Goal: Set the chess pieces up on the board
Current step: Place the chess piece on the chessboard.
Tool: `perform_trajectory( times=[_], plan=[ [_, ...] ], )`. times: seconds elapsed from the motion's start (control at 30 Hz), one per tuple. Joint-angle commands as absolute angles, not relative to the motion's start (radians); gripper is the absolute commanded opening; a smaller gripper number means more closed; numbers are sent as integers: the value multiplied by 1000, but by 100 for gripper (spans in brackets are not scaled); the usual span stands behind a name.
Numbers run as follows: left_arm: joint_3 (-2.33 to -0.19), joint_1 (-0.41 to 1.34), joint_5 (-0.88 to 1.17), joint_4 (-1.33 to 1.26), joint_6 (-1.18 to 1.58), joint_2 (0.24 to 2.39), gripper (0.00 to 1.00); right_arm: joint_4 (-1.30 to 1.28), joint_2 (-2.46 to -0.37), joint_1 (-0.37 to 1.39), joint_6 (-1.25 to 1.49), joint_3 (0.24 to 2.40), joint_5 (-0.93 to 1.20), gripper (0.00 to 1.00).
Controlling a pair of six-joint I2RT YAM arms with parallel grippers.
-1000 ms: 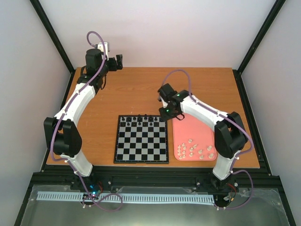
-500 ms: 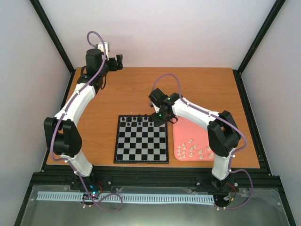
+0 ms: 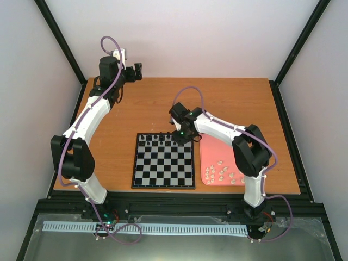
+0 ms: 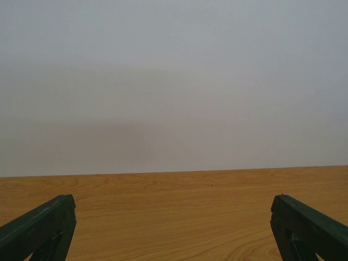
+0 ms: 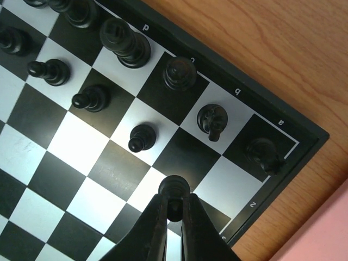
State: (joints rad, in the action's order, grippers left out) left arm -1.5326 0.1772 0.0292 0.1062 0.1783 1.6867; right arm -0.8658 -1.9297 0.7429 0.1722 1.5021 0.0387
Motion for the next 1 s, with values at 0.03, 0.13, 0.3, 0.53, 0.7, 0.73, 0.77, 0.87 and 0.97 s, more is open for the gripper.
perform_trajectory(
  times=[0.03,0.13,0.3,0.53,0.7,0.73,0.77,0.87,0.97],
  plan=[
    [-1583,184,25,108,170,1701,100,-867,-1979,753,161,1546,37,8],
    [-1582,184,21,107,170,1700,100,-873,-1991,753,160,1555,29,8],
    [-1582,184,18,107,170,1700,100,-874,-1999,753,153,1561,29,8],
    [-1581,184,23,108,173,1700,100,-872,-2017,753,152,1556,23,8],
    [-1582,184,24,107,173,1701,100,-870,-2020,753,150,1553,25,8],
    [-1582,184,25,108,173,1700,100,-871,-2023,753,149,1553,23,8],
    [-1582,184,23,109,174,1701,100,-870,-2026,753,149,1553,20,9],
    [-1580,184,23,106,173,1697,100,-866,-2031,752,151,1553,7,9],
    [-1581,185,23,107,172,1700,100,-864,-2037,752,152,1554,0,9]
  ],
)
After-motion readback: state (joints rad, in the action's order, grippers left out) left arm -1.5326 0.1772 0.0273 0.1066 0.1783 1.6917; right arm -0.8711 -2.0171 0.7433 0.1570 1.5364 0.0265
